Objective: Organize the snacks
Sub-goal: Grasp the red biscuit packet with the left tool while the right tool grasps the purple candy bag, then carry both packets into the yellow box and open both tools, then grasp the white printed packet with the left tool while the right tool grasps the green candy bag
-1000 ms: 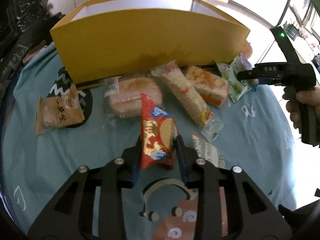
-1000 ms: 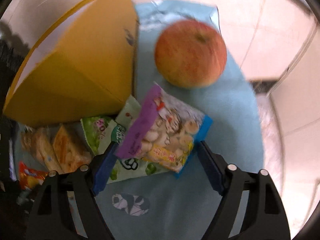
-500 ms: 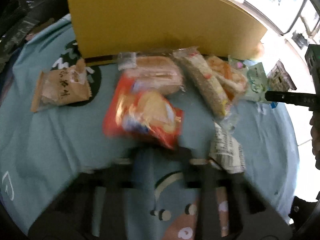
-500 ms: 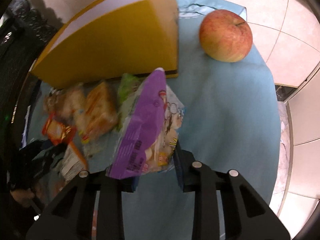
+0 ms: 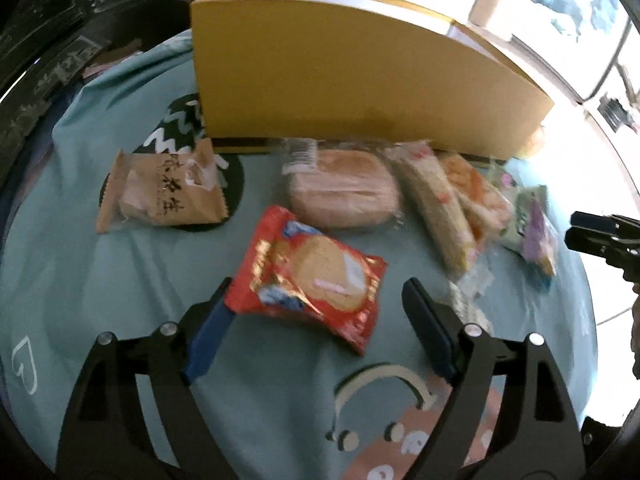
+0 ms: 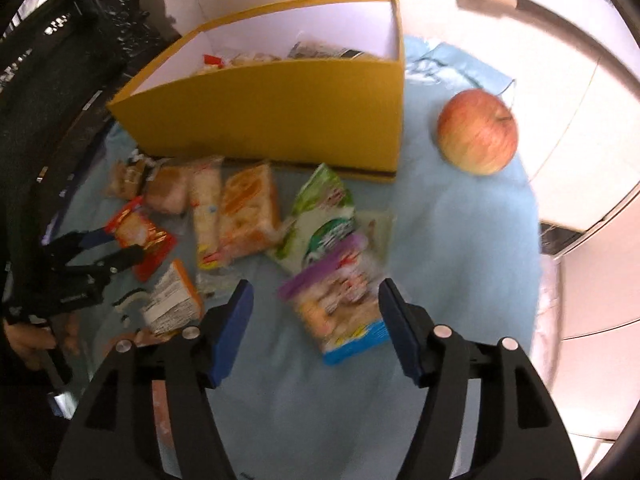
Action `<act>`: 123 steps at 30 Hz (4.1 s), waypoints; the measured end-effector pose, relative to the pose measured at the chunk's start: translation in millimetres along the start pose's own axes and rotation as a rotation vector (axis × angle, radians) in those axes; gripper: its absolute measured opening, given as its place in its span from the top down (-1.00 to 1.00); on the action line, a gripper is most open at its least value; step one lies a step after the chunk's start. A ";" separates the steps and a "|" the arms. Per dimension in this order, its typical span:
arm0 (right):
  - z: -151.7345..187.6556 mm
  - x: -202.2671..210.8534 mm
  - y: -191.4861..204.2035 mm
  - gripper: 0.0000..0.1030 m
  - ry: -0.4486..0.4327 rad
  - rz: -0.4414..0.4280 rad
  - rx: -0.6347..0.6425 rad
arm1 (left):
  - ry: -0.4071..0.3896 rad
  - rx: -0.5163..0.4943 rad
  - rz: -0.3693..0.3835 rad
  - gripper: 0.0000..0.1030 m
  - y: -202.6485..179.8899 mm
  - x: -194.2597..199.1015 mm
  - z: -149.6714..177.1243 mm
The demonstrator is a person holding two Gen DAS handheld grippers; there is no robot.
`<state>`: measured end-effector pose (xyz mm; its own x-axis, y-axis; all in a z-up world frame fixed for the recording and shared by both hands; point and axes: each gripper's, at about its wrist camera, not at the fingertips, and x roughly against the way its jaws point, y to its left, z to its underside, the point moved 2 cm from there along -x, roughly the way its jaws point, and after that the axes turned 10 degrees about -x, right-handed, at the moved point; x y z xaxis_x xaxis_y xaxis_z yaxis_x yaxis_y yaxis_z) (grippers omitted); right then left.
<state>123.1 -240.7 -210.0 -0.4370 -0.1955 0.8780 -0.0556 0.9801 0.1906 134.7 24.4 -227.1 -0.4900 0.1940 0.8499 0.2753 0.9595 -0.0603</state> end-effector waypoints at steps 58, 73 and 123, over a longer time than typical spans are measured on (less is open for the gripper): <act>32.9 -40.3 29.5 0.04 0.181 0.034 0.311 | -0.089 -0.072 0.145 0.13 -22.0 67.4 17.2; -74.0 86.9 57.7 0.04 -0.143 -0.156 0.124 | -0.293 -0.127 0.157 0.14 -31.0 131.1 -60.7; -19.0 -46.6 37.1 -0.63 0.060 0.151 0.309 | 0.017 -0.416 0.110 -0.87 -100.2 -0.7 13.5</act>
<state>158.4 -195.9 -235.5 -0.4081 -0.0402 0.9120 -0.2675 0.9604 -0.0774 96.3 -69.1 -228.8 -0.4265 0.2835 0.8589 0.6371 0.7682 0.0628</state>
